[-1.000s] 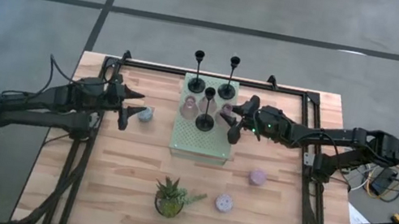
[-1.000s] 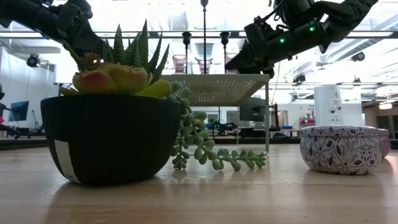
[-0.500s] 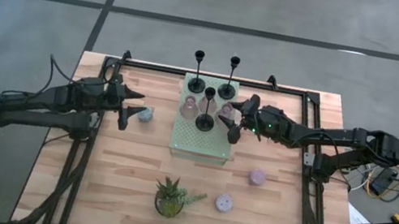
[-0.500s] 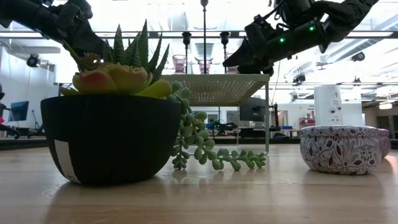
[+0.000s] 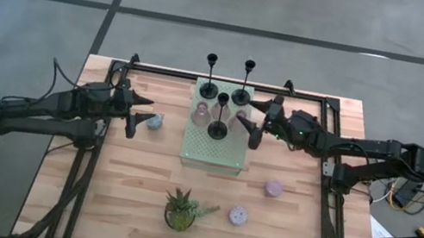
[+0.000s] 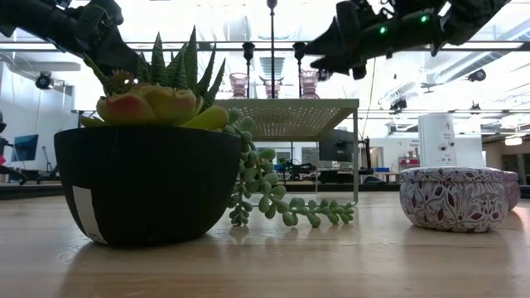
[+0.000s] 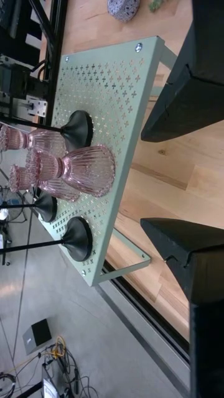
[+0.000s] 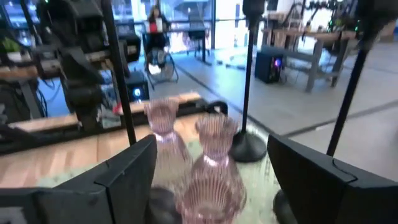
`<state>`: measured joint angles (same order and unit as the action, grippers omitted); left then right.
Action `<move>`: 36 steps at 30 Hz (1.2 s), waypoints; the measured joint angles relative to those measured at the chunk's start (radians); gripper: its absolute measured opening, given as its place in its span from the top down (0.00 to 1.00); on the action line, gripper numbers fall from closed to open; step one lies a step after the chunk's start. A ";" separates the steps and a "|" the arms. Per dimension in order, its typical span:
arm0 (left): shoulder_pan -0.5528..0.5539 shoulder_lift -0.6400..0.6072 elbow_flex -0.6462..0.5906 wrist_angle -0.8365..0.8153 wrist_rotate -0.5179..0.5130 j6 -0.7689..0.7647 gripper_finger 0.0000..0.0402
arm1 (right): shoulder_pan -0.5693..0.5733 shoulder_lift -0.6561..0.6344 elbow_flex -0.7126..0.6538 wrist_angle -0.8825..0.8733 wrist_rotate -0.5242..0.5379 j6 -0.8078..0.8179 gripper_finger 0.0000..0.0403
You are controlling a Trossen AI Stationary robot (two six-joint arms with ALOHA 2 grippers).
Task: Pick & Place candle stick holders
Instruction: Put the pink scented candle on the shelf
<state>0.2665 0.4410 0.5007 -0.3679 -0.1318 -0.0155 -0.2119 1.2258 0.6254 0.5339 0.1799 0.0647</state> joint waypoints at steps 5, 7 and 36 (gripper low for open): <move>0.000 0.000 0.000 0.000 0.000 0.000 0.46 | 0.013 -0.092 0.000 -0.005 0.002 -0.017 0.30; 0.000 0.000 0.000 0.000 0.000 0.000 0.46 | 0.026 -0.142 0.001 -0.020 0.004 -0.016 0.31; -0.001 0.000 0.000 0.000 0.000 0.000 0.46 | 0.255 0.056 0.752 -1.933 0.153 0.559 0.12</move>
<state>0.2657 0.4410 0.5007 -0.3679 -0.1318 -0.0154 0.0431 1.2816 1.3779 -1.3994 0.3326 0.6235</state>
